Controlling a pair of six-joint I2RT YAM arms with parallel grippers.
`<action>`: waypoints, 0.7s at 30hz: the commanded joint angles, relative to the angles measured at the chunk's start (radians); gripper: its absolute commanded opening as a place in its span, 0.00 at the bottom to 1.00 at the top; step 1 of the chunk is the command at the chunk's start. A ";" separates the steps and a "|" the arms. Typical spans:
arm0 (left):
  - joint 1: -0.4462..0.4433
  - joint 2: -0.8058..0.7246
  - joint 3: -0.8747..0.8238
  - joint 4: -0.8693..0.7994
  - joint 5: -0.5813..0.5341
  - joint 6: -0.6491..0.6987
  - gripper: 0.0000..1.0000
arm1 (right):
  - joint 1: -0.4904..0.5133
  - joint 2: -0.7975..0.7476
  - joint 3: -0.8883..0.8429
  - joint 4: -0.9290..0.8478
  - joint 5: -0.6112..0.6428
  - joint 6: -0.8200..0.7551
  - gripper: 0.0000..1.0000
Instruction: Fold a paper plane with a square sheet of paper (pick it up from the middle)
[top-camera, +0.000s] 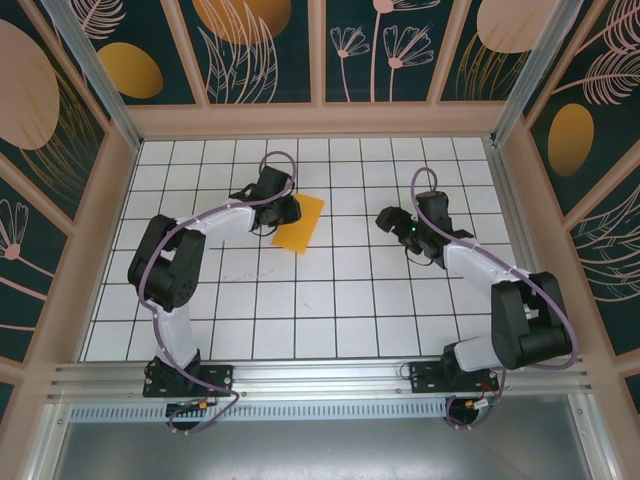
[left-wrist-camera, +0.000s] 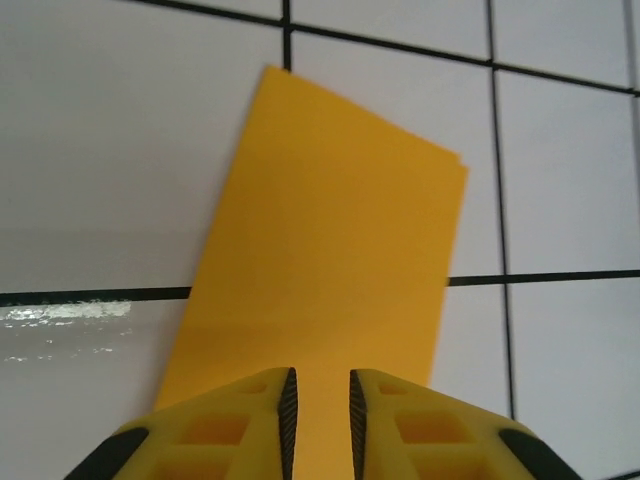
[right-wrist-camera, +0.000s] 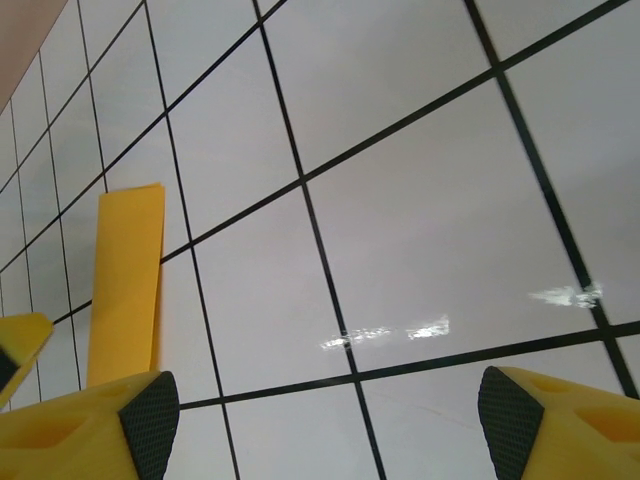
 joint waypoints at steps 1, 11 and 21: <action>-0.004 0.038 -0.010 0.053 -0.029 -0.003 0.22 | 0.017 0.022 0.039 0.017 -0.014 -0.022 0.81; -0.004 0.078 -0.059 0.039 -0.049 -0.039 0.22 | 0.041 0.063 0.064 0.009 -0.020 -0.024 0.80; -0.040 0.039 -0.138 0.014 0.087 -0.196 0.26 | 0.057 0.060 0.069 -0.002 -0.019 -0.024 0.80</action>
